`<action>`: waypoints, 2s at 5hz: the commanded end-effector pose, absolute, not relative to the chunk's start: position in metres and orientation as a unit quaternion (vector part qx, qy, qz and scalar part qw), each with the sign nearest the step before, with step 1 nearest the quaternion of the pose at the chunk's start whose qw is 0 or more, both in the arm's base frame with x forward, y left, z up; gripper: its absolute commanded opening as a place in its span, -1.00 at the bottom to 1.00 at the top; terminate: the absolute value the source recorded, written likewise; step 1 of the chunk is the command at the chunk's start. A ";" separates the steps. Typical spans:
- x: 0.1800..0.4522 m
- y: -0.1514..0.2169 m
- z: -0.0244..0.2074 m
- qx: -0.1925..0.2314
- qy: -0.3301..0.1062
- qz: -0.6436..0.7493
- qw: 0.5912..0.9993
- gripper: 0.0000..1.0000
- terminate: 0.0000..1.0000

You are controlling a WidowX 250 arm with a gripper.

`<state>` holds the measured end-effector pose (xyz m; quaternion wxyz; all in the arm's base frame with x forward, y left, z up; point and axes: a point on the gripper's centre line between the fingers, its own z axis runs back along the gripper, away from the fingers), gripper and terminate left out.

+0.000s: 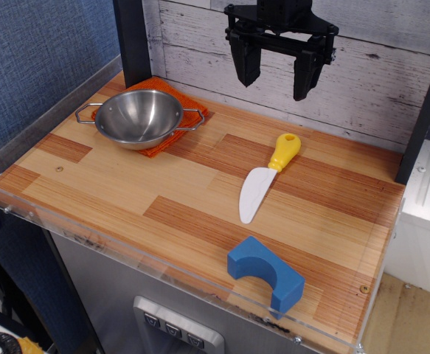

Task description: Move yellow knife to left of blue object

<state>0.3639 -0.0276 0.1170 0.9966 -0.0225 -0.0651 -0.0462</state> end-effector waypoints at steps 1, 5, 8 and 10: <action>0.364 -0.028 0.117 -0.023 -0.065 -0.046 0.997 1.00 -1.00; 0.342 -0.013 0.080 -0.024 -0.094 -0.009 0.995 1.00 -1.00; 0.383 -0.028 0.063 -0.038 -0.102 -0.001 0.994 1.00 -1.00; 0.394 -0.041 0.031 -0.028 -0.078 -0.007 0.997 1.00 -1.00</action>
